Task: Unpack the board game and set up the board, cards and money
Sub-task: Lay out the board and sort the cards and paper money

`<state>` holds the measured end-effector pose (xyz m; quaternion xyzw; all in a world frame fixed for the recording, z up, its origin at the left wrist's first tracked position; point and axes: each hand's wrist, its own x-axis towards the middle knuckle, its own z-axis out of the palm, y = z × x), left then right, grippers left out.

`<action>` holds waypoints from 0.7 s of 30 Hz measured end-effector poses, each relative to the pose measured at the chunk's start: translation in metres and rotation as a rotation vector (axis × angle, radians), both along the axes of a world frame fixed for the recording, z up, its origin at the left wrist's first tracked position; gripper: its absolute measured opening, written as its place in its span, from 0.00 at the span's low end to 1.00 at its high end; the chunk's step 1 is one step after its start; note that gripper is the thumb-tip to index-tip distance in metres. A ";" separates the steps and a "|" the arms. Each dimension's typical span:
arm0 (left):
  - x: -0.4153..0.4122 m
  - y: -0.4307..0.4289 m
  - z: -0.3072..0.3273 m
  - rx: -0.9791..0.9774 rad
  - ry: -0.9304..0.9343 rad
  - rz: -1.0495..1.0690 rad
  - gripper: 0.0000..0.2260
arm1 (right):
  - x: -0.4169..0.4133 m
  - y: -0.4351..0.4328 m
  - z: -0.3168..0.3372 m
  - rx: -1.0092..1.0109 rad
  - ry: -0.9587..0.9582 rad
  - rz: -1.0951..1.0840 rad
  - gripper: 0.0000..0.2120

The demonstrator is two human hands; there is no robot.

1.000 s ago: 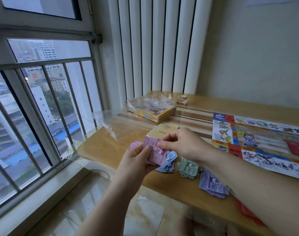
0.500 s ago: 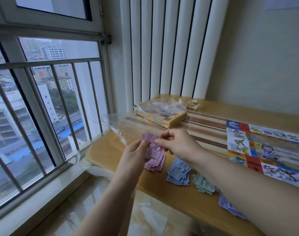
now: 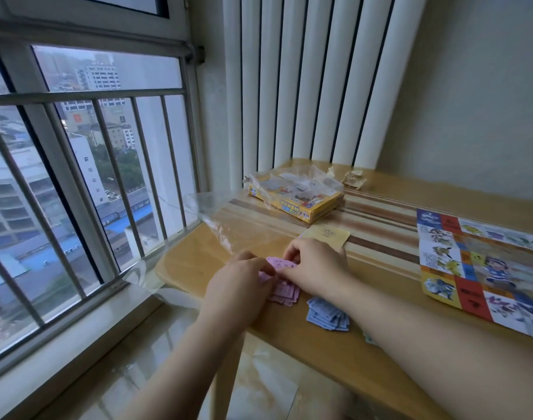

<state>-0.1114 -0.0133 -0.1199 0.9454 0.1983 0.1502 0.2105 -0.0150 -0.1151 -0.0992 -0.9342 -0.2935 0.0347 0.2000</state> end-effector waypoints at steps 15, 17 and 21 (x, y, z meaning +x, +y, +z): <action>0.009 -0.044 0.042 0.360 0.110 -0.083 0.13 | -0.003 -0.093 0.061 -0.053 0.057 0.308 0.15; 0.014 -0.074 0.050 0.321 0.033 -0.130 0.14 | -0.006 -0.130 0.069 0.011 0.097 0.288 0.14; 0.031 -0.144 0.054 0.264 -0.055 -0.302 0.13 | -0.009 -0.210 0.072 0.040 0.096 0.178 0.10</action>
